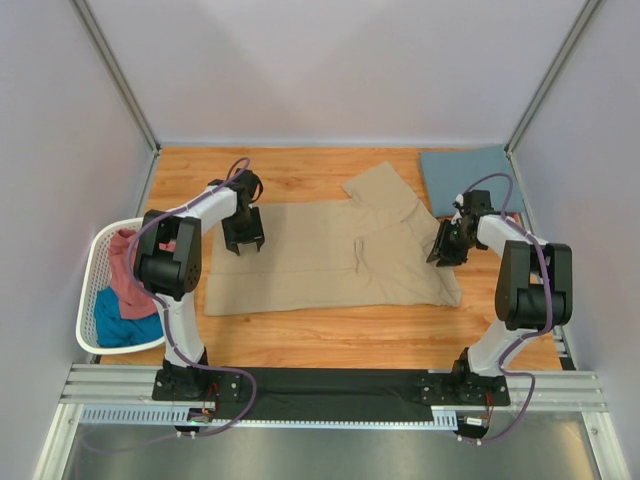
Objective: Fold and stack the t-shirts
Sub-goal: Fold the tshirt
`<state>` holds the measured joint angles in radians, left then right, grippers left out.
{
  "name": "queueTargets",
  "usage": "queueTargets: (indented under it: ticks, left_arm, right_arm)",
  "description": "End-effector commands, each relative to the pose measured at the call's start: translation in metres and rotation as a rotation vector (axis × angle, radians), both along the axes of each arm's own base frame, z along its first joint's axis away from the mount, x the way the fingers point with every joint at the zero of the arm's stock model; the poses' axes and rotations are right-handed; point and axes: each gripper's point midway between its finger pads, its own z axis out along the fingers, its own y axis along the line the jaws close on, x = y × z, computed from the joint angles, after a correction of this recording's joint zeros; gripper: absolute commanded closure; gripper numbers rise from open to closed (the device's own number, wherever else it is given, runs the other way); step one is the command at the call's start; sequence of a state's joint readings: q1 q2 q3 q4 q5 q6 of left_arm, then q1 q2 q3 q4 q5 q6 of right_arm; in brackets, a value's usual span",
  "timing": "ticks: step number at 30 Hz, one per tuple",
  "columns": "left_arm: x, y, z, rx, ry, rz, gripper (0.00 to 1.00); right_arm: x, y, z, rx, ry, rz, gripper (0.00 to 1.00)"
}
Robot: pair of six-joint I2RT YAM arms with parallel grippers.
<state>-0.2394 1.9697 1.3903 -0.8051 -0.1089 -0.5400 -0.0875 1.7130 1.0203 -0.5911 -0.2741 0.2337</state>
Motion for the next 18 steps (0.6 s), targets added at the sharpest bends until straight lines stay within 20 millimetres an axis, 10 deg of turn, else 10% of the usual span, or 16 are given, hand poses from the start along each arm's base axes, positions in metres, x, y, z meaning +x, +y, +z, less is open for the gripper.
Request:
queueTargets:
  ticks: [1, 13, 18]
  left_arm:
    - [0.0078, -0.0030, 0.0112, -0.019, -0.025, 0.004, 0.37]
    - [0.0077, -0.0014, 0.0084, -0.007, -0.014, 0.007, 0.37]
    - [0.0089, 0.0001, 0.0081, 0.002, -0.013, 0.007, 0.37]
  right_arm:
    - [-0.0099, -0.0080, -0.0005, -0.041, 0.033, -0.003, 0.65]
    - [-0.0151, -0.0026, -0.0048, -0.005, 0.052, -0.001, 0.71]
    - [-0.0157, -0.0064, -0.0046, 0.007, 0.051, -0.023, 0.92]
